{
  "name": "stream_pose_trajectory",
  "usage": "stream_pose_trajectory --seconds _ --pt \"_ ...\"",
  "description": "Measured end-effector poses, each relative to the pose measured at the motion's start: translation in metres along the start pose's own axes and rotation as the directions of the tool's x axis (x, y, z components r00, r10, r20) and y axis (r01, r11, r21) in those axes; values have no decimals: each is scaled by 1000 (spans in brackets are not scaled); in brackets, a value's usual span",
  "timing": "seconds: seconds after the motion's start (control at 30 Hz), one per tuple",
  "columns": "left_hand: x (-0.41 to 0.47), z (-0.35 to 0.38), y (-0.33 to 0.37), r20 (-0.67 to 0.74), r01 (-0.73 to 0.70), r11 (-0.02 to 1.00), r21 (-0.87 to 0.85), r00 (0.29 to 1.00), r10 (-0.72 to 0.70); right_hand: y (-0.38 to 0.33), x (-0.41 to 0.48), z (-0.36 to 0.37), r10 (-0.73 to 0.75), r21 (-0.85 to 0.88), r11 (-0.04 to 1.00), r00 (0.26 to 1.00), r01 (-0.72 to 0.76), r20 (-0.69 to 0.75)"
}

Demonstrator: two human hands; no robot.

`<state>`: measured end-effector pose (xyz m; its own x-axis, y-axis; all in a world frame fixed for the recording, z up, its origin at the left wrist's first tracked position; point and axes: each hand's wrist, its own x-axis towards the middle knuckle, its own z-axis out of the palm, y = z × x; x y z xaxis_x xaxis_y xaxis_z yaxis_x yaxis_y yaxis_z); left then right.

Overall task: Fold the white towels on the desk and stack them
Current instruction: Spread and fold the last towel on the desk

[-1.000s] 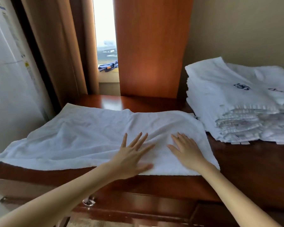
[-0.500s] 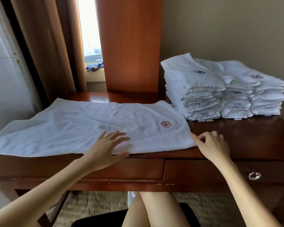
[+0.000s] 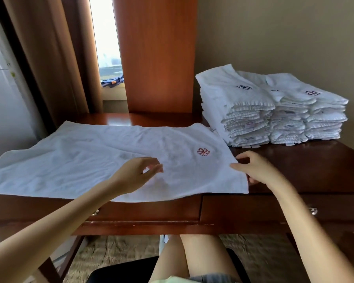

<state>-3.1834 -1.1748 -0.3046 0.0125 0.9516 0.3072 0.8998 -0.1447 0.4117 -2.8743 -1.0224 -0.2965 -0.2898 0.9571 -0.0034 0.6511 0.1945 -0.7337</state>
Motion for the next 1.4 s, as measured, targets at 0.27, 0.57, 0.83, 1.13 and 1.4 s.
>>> stream_pose_trajectory --seconds 0.27,0.57,0.83,1.13,1.4 --pt "45 23 1 196 -38 979 202 981 -2 -44 25 21 -305 -329 912 941 243 -150" --pt "131 58 -48 230 64 969 239 966 -121 -59 137 119 -132 -500 846 981 186 142" --pt "141 44 -112 163 300 911 283 921 -355 -89 181 165 -145 -524 817 965 241 218" --pt "205 52 -91 -229 343 876 338 933 -277 -93 236 132 -300 -317 923 922 216 -245" --pt "254 96 -90 94 311 913 264 934 -346 -55 266 119 -244 -552 818 966 159 -84"
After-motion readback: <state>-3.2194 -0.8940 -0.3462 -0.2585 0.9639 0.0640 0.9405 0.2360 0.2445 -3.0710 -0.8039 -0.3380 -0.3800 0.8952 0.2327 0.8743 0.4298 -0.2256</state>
